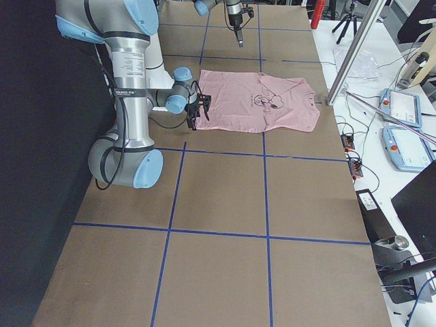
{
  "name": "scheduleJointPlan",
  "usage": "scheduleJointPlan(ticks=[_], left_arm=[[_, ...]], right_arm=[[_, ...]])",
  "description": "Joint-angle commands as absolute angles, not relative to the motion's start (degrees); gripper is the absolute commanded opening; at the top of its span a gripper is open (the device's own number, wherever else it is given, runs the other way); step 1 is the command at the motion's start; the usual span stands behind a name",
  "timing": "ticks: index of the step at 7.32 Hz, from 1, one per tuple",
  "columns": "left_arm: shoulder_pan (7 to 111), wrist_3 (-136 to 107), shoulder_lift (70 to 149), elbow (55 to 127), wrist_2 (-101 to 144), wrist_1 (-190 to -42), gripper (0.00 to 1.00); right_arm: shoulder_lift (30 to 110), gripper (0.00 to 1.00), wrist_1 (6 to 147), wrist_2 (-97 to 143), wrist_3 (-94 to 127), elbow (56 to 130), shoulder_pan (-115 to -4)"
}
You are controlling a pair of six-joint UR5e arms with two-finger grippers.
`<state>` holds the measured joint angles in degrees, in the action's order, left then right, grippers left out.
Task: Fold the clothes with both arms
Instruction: 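Move both grippers down to the shirt's hem corners nearest the robot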
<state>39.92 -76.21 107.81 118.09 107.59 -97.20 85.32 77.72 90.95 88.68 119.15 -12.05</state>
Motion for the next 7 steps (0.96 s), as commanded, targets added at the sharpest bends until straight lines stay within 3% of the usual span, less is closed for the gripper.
scheduleJointPlan(ticks=[1, 5, 7], left_arm=[[39.9, -76.2, 108.02, 118.04, 107.58, -97.21, 1.0], [39.9, -76.2, 108.11, 118.04, 107.49, -97.12, 1.0], [39.82, -76.2, 108.19, 118.04, 107.58, -97.12, 1.0]], right_arm=[[84.03, 1.0, 77.78, 91.32, 88.68, 117.6, -11.6], [83.85, 1.0, 77.78, 91.58, 88.59, 116.72, -11.6], [83.85, 0.86, 77.87, 91.67, 88.59, 116.72, -11.6]])
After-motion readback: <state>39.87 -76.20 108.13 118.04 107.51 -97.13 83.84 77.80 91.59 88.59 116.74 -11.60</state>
